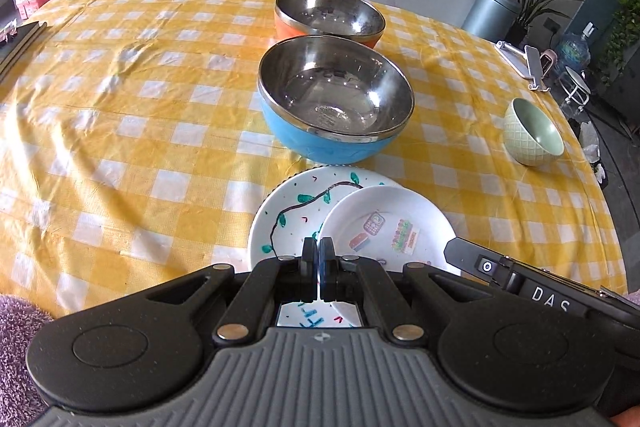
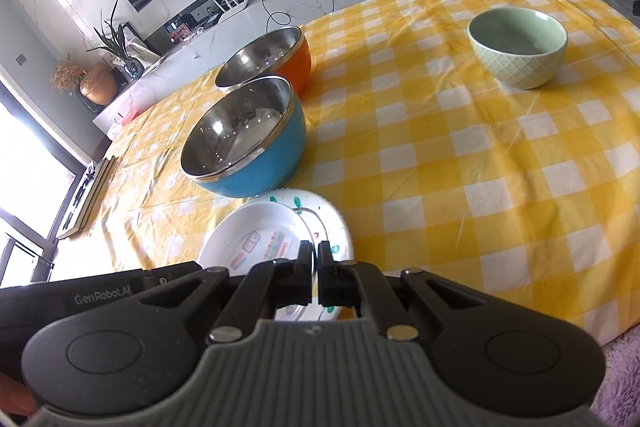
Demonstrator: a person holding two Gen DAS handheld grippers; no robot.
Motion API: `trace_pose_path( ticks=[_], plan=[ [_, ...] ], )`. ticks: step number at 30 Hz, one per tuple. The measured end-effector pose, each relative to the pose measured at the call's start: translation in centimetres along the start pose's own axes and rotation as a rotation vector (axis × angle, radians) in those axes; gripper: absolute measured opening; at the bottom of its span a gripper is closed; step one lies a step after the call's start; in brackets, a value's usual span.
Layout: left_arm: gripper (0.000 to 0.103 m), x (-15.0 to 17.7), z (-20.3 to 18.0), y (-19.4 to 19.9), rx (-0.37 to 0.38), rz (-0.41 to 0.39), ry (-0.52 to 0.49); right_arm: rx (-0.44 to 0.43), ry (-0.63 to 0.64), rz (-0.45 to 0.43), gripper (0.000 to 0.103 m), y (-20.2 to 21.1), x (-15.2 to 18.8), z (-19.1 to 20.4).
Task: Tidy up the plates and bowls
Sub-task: 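Lower the small white plate onto the painted plate and open both tools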
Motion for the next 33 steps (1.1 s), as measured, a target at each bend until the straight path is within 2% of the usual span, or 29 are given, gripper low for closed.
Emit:
trace_pose_path(
  ticks=[22, 27, 33],
  plan=[
    [0.000, 0.2, 0.8, -1.8, -0.034, 0.001, -0.023, 0.027, 0.057, 0.027, 0.000, -2.2, 0.4, 0.7],
    [0.006, 0.5, 0.5, -2.0, -0.014, 0.008, -0.034, 0.032, 0.054, 0.034, 0.003, -2.5, 0.5, 0.4],
    [0.008, 0.7, 0.0, -2.1, -0.014, -0.005, -0.060, 0.043, 0.069, 0.025, 0.003, -2.5, 0.5, 0.3]
  ],
)
Point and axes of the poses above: each gripper's, at about its wrist camera, not at the fingertips, and y roughly against the way its jaws point, z to its left, x to its underside, the point moved 6 cm from there along -y, roughly the way its jaws point, and after that the axes turned 3 degrees about y, right-handed, at the moved point
